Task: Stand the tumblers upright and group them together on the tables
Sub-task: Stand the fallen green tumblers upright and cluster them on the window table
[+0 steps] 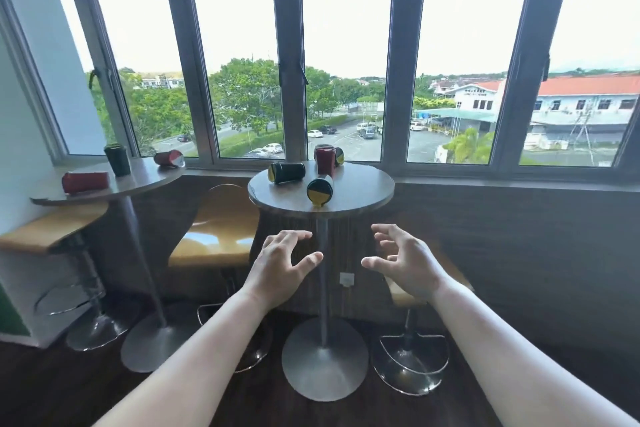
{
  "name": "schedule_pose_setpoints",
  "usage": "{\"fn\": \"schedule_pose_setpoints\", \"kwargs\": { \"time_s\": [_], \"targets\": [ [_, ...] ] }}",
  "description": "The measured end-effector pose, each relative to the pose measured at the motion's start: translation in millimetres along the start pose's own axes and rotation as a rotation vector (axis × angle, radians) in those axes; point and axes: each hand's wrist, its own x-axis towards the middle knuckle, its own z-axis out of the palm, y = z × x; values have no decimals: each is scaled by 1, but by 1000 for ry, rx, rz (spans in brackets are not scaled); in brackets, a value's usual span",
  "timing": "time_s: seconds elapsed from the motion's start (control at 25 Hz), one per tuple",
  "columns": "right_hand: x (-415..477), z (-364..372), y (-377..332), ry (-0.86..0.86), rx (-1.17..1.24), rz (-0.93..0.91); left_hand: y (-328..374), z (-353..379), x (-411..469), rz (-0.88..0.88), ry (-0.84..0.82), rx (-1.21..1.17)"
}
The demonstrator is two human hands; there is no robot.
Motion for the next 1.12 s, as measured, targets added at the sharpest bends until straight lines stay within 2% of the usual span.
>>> {"fn": "schedule_pose_setpoints", "kwargs": {
  "time_s": [0.4, 0.68, 0.88, 1.12],
  "targets": [
    [172, 52, 35, 12, -28, 29, -96, 19, 150, -24, 16, 21],
    [282, 91, 50, 105, -136, 23, -145, 21, 235, -55, 54, 45],
    [329, 117, 58, 162, -215, 81, -187, 20, 300, -22, 53, 31],
    [358, 153, 56, 274, -290, 262, -268, 29, 391, 1, 2, 26]
  ]
}}
